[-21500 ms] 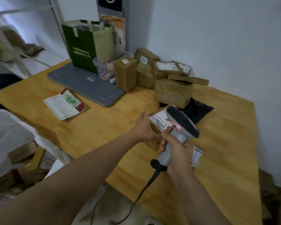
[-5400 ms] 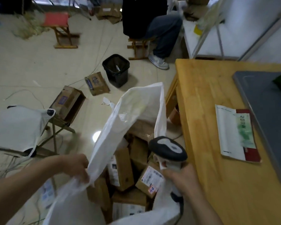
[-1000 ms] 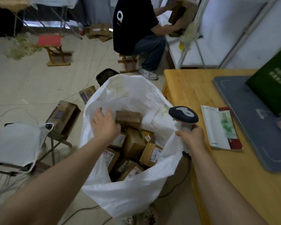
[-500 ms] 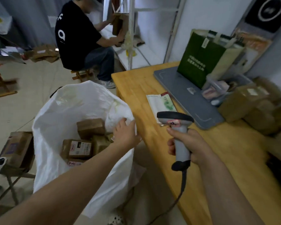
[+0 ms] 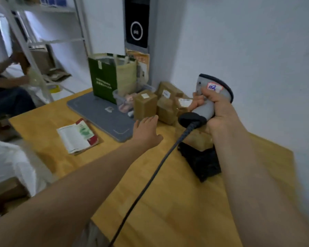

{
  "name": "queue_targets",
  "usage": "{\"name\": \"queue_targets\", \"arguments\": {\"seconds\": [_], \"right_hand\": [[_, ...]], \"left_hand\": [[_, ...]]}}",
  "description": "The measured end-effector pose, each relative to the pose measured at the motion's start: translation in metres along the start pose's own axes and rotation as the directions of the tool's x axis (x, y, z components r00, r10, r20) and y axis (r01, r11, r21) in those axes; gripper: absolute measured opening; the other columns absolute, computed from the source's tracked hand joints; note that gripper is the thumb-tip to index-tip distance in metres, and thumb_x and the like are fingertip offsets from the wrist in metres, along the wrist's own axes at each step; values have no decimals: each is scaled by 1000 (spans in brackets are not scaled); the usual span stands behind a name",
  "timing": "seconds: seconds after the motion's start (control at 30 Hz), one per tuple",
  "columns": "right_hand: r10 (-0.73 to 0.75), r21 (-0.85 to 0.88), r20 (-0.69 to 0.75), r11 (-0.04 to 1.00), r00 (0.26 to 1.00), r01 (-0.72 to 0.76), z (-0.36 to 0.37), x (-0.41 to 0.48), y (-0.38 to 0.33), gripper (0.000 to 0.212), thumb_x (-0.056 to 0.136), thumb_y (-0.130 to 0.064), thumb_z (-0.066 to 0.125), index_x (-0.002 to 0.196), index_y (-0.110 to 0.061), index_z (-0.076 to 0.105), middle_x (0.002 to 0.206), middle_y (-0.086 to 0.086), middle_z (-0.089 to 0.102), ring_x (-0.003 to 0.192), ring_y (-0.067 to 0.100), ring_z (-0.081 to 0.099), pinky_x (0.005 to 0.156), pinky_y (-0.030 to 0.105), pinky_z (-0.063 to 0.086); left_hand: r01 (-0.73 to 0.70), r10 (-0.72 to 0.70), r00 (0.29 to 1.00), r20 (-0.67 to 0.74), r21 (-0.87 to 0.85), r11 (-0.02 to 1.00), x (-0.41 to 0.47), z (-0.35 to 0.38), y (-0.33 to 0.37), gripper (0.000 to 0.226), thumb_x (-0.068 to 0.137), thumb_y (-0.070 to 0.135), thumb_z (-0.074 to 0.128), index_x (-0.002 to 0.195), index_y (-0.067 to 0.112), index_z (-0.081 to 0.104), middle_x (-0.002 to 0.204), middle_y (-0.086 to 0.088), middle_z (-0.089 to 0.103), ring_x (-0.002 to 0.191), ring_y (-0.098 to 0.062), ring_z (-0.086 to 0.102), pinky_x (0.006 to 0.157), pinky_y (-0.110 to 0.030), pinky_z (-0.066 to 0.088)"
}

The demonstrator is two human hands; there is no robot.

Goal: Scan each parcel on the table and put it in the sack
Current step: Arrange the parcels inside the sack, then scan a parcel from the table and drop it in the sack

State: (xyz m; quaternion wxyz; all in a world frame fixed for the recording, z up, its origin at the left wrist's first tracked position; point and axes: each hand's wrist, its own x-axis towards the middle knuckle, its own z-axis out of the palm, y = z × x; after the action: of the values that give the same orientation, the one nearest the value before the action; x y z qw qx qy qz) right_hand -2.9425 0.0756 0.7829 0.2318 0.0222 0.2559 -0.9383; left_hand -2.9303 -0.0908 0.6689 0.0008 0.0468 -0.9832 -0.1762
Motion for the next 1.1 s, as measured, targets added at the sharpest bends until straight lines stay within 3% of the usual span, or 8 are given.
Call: {"name": "queue_targets", "arguments": {"seconds": [0.13,0.3,0.4,0.67,0.8,0.93,1.03,1.1], "right_hand": [[-124,-117,-217,988,968,101,-45,-9,-58,22,72,-5,70,75,-8,48,50,-4,48,36,7,44,42,14,41],[-107,-119,-444,991,890,60,-135,-18,-69,31,95,-15,53,65,-15,41,44,-4,43,33,8,40,38,15,39],[-92,-107,-543,993,834,40,-170,-24,-61,35,98,-15,48,64,-18,39,39,-2,39,29,9,37,36,14,35],[-81,-173,-641,984,763,-41,-206,-4,-73,28,90,-8,60,64,-9,50,43,2,47,33,12,44,39,19,41],[-88,-186,-667,981,740,-52,-219,8,-71,24,85,-5,65,65,-7,52,47,5,50,34,14,46,39,22,43],[-59,-174,-656,982,752,-75,-225,12,-63,21,85,-4,65,68,-6,53,50,6,50,36,14,47,39,23,44],[-39,-159,-663,983,748,-89,-226,11,-56,21,84,-3,65,67,-6,53,48,5,50,35,14,47,39,23,43],[-24,-155,-672,982,741,-109,-225,7,-50,22,84,-3,65,65,-6,54,46,5,51,35,14,47,39,22,43]], "left_hand": [[-85,86,995,41,-29,996,24,15,54,76,94,33,56,154,16,13,156,-4,28,143,-24,27,117,-42,23],[-135,153,966,206,-101,986,66,55,91,61,92,36,56,145,17,34,138,-8,50,120,-27,50,97,-41,47],[-228,240,940,240,-77,971,88,71,114,52,95,33,56,140,14,41,138,-10,48,125,-26,48,104,-34,39],[-631,482,764,430,339,698,166,102,165,95,88,-2,57,154,14,-9,162,-5,-11,149,-23,-11,121,-41,-3],[-695,400,705,586,456,556,192,114,179,106,83,0,67,154,24,-7,162,2,-15,148,-21,-13,120,-46,11],[-731,412,680,606,519,443,190,105,193,110,75,6,77,155,24,4,159,-7,11,146,-30,10,114,-44,24],[-691,453,720,526,611,387,172,93,180,109,72,14,78,154,17,5,154,-16,16,142,-33,15,113,-44,24],[-613,503,777,378,635,470,149,86,156,103,74,18,76,151,9,8,151,-16,17,139,-33,17,112,-43,25]]}}
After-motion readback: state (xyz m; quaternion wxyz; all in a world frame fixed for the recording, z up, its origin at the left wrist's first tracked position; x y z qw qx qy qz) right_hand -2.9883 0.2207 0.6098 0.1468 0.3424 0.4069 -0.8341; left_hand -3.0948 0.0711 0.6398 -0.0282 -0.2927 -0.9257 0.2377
